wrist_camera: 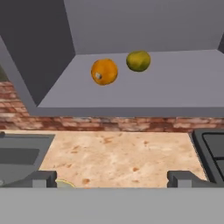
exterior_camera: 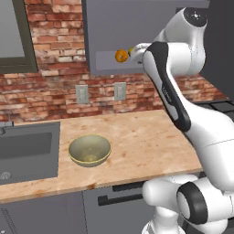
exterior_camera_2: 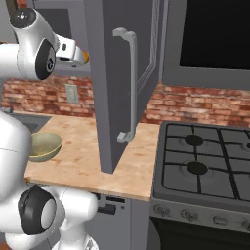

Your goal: Pick the oranges from the cabinet and place them in one bowl. Pick the corn from the sink and place it in the other bowl.

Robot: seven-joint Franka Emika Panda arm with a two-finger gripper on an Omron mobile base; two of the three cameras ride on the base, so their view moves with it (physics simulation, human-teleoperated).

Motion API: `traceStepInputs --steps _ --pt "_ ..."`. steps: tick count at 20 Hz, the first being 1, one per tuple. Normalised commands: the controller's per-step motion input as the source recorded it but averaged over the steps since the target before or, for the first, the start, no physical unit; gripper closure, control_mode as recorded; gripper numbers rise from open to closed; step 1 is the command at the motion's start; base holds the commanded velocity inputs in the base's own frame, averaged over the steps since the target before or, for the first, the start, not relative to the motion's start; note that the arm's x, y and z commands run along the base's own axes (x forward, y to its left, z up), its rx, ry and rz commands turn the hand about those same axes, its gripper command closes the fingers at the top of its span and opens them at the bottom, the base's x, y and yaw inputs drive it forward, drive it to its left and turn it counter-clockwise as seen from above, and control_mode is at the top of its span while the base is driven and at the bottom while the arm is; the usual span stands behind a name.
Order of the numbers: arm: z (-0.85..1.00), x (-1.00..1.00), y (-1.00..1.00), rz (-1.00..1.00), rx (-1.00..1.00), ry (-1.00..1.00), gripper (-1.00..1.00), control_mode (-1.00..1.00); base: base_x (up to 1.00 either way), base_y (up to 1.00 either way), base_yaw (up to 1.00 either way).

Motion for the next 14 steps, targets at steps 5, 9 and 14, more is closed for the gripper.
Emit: traceStepInputs --steps 5,9,14 --pt "-0.29 0.26 0.0 0.0 0.0 0.03 -1.0 -1.0 0.0 0.0 0.0" --pt "-0.26 0.42 0.0 0.0 0.0 0.0 -1.0 -1.0 0.0 0.0 0.0" --pt "-0.03 0.49 0.0 0.0 0.0 -0.01 -1.0 -1.0 0.0 0.0 0.0"
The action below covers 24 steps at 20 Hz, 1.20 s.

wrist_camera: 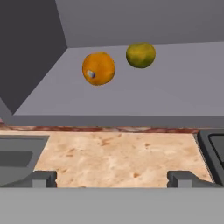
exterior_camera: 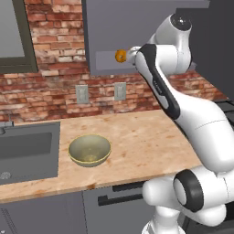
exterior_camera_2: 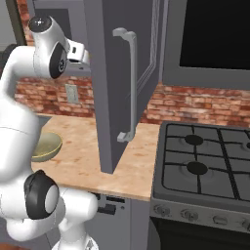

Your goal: Pick the oranges from the cabinet and place them in one bowl. Pick the corn from the sink and place it in the other bowl.

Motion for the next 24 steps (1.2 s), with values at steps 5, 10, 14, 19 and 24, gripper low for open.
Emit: traceStepInputs --steps 5,10,14,19,24 --pt "0.01 0.41 0.0 0.0 0.02 0.0 -1.0 -1.0 0.0 0.0 0.0" --pt "0.03 0.35 0.0 0.0 0.03 0.0 -1.0 -1.0 0.0 0.0 0.0" --pt "0.0 0.42 0.0 0.0 0.02 0.0 -1.0 -1.0 0.0 0.0 0.0" --pt "0.0 0.51 0.01 0.0 0.01 0.0 -1.0 -1.0 0.0 0.0 0.0" --pt "0.0 0.51 0.1 0.0 0.0 0.0 -1.0 -1.0 0.0 0.0 0.0"
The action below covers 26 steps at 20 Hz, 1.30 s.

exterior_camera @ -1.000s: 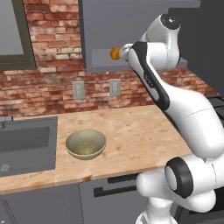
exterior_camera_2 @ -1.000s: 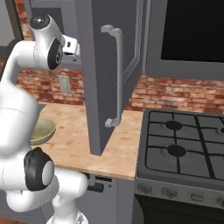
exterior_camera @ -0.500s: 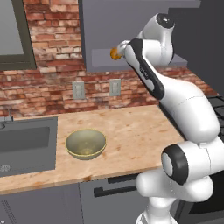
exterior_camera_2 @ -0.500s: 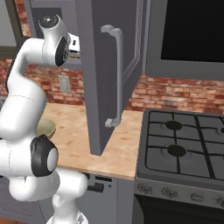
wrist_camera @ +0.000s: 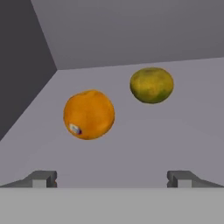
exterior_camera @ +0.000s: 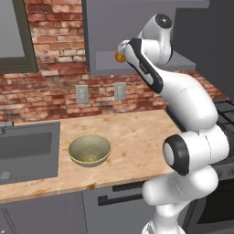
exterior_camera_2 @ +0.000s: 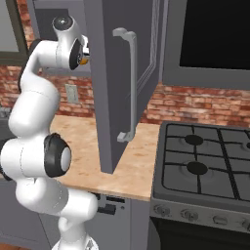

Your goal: Pick the oranges from the cabinet and place them in one bowl. Pick the corn from the sink and place it in the other bowl.

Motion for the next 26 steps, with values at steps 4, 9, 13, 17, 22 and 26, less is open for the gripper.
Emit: traceStepInputs --steps 4,9,13,17,22,26 --pt "0.0 0.41 0.18 0.0 0.0 0.0 -1.0 -1.0 0.0 0.0 0.0" --pt "0.0 0.29 0.2 0.0 0.0 0.0 -1.0 -1.0 0.0 0.0 0.0" --pt "0.0 0.09 0.02 0.0 0.0 0.0 -1.0 -1.0 0.0 0.0 0.0" --pt "-0.01 0.14 0.0 0.0 0.0 0.0 -1.0 -1.0 0.0 0.0 0.0" --pt "-0.07 0.09 0.0 0.0 0.0 0.0 -1.0 -1.0 0.0 0.0 0.0" --pt "-0.24 0.23 0.0 0.0 0.0 0.0 -1.0 -1.0 0.0 0.0 0.0"
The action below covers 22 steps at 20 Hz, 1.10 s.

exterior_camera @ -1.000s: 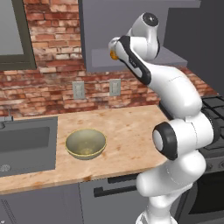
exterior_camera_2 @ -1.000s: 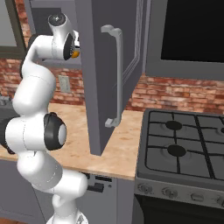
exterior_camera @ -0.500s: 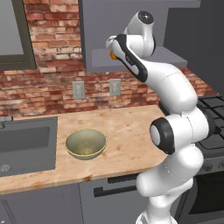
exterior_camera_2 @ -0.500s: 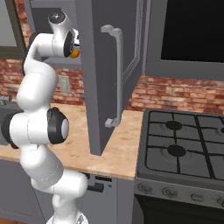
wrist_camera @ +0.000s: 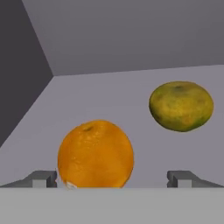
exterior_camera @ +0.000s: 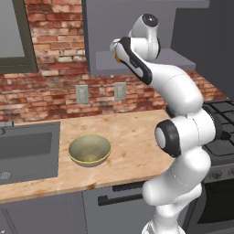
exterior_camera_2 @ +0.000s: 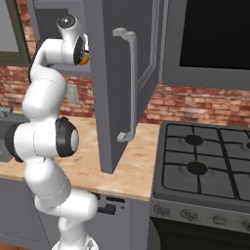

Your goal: Pick the oranges from the cabinet and place them in one bowl. Pick the corn from the sink and place it in the other bowl.

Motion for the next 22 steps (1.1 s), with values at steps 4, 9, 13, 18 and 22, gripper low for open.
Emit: traceStepInputs --steps 4,9,13,18,22 --pt "-0.24 0.22 0.0 0.0 0.0 0.0 -1.0 -1.0 0.0 0.0 0.0" --pt "-0.03 0.23 0.03 0.0 0.0 0.0 -1.0 -1.0 0.0 0.0 0.0" --pt "0.0 0.17 0.08 0.0 0.0 0.0 -1.0 -1.0 0.0 0.0 0.0" --pt "0.0 0.01 0.06 0.0 0.0 0.02 -1.0 -1.0 0.0 0.0 0.0" --pt "0.0 0.0 0.0 0.0 0.0 0.01 -1.0 -1.0 0.0 0.0 0.0"
